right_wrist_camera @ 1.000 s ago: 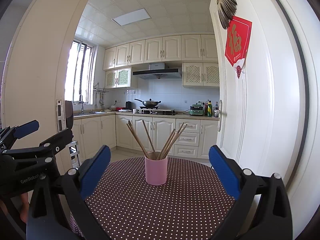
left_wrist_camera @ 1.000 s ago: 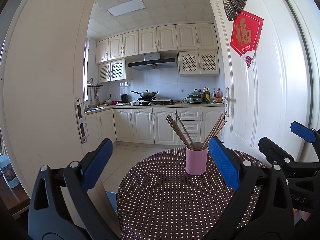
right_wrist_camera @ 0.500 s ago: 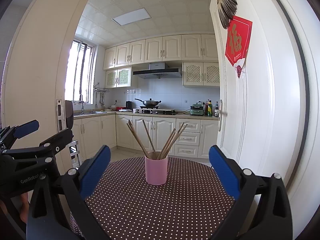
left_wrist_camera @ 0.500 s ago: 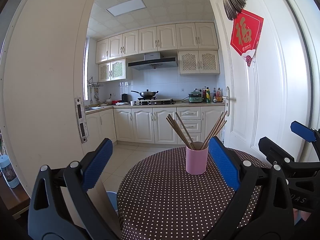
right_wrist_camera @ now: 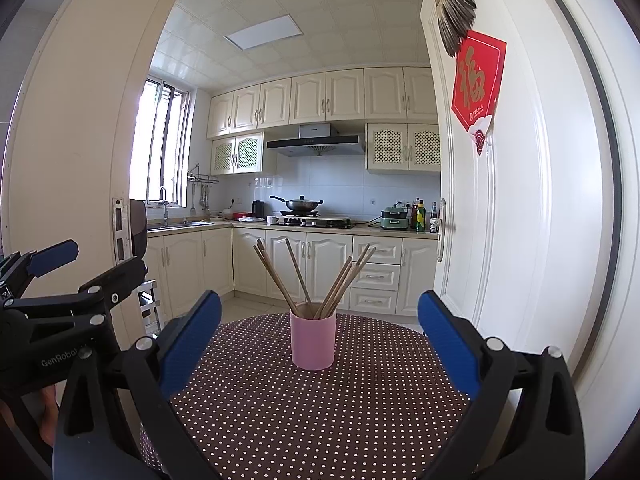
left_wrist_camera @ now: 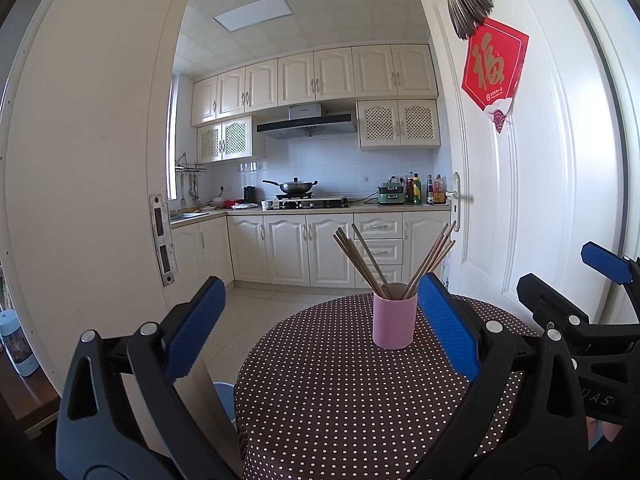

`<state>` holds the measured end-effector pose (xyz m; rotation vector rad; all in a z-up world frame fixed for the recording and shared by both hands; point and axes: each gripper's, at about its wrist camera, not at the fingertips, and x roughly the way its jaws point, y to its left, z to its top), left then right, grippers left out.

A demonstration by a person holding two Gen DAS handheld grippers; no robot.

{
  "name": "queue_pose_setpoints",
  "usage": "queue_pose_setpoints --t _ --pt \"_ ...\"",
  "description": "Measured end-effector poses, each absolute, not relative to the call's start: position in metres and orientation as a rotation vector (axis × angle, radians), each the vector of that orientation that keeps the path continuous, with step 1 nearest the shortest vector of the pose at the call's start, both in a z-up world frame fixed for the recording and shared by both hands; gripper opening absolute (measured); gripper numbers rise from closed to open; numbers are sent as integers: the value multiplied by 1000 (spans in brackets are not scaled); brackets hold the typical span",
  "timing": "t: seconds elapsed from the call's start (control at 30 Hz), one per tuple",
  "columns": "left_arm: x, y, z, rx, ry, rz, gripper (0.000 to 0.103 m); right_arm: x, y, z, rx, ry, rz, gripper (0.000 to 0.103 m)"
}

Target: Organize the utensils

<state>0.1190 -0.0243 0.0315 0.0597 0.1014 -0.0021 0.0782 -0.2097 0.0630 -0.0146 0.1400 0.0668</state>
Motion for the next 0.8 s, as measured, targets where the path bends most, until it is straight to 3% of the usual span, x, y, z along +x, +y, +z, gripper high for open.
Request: queue_pose_setpoints --t 0.8 --pt "138 -26 22 75 160 5 95 96 -213 53 -3 193 67 95"
